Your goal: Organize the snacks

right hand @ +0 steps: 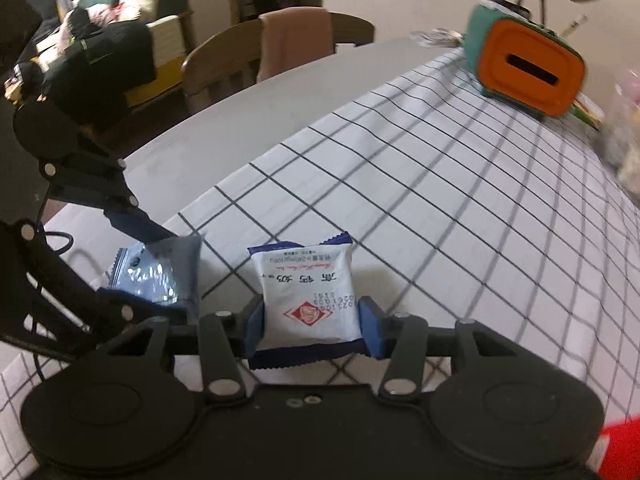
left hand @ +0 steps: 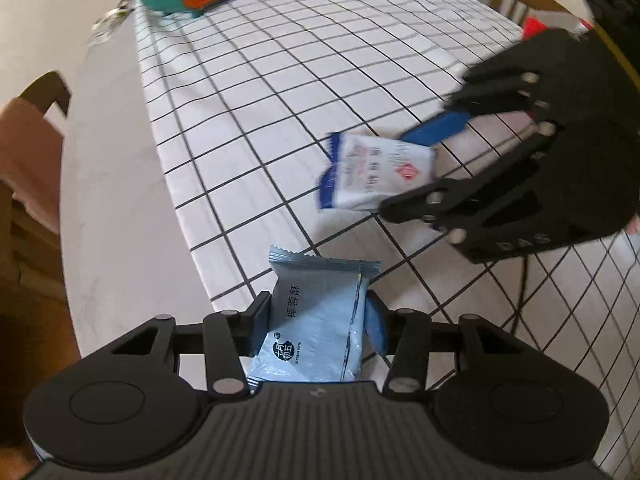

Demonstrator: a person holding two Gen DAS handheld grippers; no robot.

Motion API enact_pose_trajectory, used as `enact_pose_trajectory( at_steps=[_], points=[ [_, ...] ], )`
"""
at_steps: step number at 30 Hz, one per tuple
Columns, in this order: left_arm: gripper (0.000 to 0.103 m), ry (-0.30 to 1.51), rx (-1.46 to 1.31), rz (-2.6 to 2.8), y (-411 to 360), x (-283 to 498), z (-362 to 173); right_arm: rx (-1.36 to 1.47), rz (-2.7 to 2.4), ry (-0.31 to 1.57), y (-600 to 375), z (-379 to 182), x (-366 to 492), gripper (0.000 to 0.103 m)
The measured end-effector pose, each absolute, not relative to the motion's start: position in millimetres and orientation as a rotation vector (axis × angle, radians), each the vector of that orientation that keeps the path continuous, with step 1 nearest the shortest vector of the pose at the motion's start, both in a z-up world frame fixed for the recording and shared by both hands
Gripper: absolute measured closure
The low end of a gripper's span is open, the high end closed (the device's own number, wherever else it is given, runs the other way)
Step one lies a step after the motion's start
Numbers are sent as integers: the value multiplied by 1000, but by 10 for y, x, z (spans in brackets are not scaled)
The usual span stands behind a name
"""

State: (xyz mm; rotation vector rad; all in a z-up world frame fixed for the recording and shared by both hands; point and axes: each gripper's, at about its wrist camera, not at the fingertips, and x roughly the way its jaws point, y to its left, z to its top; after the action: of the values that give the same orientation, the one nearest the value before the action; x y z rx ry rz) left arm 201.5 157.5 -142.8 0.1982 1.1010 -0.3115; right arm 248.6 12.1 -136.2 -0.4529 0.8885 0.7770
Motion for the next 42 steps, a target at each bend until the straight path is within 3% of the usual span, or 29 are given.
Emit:
enact_pose_trajectory(
  at_steps=[24, 42],
  points=[
    [55, 918, 41, -136, 675, 1425, -381, -263, 554, 836, -1092, -280, 1784, 55],
    [55, 824, -12, -59, -690, 1376, 93, -144, 422, 764, -2595, 84, 1580, 55]
  ],
)
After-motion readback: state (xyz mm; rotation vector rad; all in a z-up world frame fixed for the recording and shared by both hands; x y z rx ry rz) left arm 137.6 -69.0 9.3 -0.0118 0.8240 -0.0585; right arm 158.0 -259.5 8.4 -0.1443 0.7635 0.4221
